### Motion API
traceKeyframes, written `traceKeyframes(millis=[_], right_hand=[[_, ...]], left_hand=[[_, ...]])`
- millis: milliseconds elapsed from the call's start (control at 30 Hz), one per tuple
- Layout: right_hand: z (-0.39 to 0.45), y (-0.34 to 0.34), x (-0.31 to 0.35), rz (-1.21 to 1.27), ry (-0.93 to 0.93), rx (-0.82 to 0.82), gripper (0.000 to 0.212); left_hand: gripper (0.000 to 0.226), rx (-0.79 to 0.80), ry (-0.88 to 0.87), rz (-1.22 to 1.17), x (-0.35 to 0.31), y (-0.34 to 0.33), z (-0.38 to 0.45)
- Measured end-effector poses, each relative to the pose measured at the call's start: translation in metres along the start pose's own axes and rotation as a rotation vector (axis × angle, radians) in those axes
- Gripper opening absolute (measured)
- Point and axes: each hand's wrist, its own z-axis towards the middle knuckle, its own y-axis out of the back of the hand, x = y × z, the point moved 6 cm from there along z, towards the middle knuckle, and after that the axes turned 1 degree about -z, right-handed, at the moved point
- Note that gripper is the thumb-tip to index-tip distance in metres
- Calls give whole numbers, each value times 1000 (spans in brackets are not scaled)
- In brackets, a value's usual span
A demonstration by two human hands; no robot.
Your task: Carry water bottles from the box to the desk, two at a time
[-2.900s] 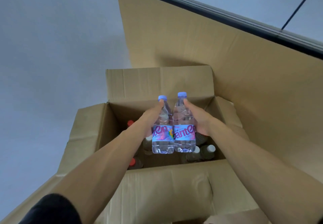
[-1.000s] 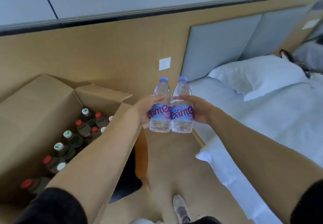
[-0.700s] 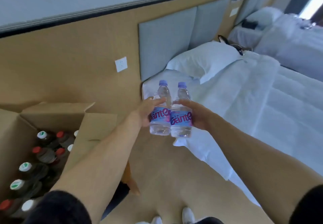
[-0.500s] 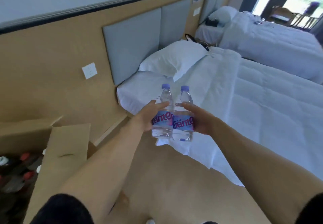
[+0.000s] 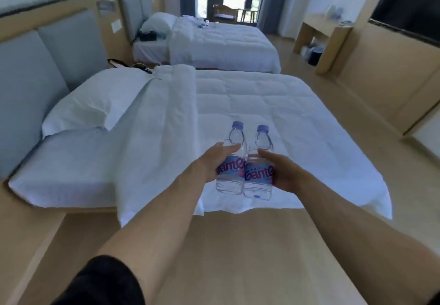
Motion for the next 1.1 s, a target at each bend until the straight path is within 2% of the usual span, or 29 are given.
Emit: traceKeyframes(millis=[100,233,333,467,600,700,833,1100], right_hand=[[-42,86,-5,51,22,-123,74],[-101,186,-15,135,64,-219,64],[-146,252,-28,202,67,-306,61],[-199,329,-49,313,44,-446,48],[-241,387,-67,404,58,-551,37],[-265,426,-76,454,75,-618,42],[-284,483,-78,454,103,-678,65],[-277,621,-58,510,110,-815,68]], left_hand=[[53,117,24,63,19,-89,26],[43,275,33,126,49,-202,52],[27,368,64,167,70,-283,60],[34,475,108,218,96,-379,65],[28,588,120,298,115,-456,71],[40,653,143,334,130,-509,84],[47,665,180,328,148,-574,111],[56,770,269,309,162,-708,205]])
